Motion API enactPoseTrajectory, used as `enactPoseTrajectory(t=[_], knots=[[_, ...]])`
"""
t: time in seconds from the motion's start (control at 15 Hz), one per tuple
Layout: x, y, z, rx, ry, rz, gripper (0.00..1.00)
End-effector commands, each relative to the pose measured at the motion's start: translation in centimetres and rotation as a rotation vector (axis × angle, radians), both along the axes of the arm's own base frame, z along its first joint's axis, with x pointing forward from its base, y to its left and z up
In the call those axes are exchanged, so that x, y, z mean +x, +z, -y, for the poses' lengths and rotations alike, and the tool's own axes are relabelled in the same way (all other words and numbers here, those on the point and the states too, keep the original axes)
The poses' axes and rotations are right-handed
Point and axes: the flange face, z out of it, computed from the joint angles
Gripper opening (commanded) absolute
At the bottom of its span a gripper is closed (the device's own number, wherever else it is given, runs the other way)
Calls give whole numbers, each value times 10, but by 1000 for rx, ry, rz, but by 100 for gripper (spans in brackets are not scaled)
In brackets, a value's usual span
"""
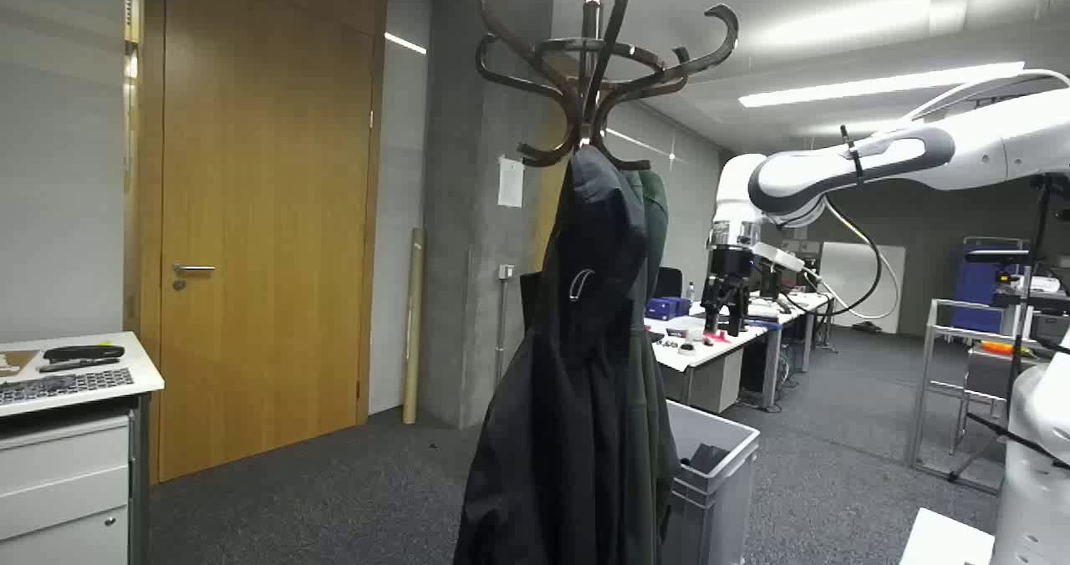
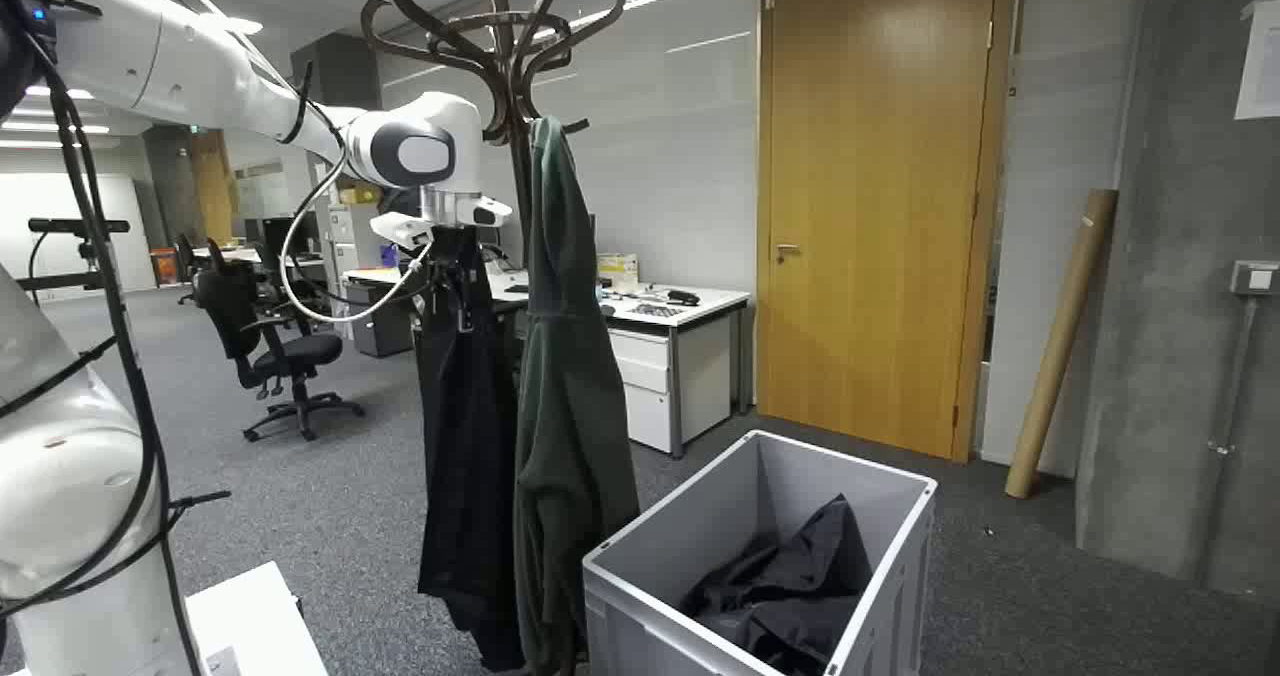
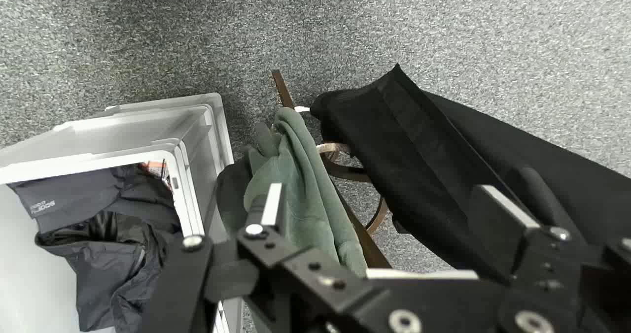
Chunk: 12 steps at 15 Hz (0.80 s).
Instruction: Move the cloth to the right
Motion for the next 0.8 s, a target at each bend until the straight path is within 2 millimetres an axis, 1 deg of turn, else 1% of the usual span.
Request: enactPoseTrajectory(t=[0.0,0.13,0.27,0.4,0.6,0.73], knots=[[0,1,0,0,0,-1,100],[-5,3,-12,-13,-2,13,100],[-14,6,-32,-23,20,35,100],[-26,11,-58,-28,9,49,100],[-40,20,-101,-50,-95,100,100],[-51,28,-128,-78,-118,144,100]])
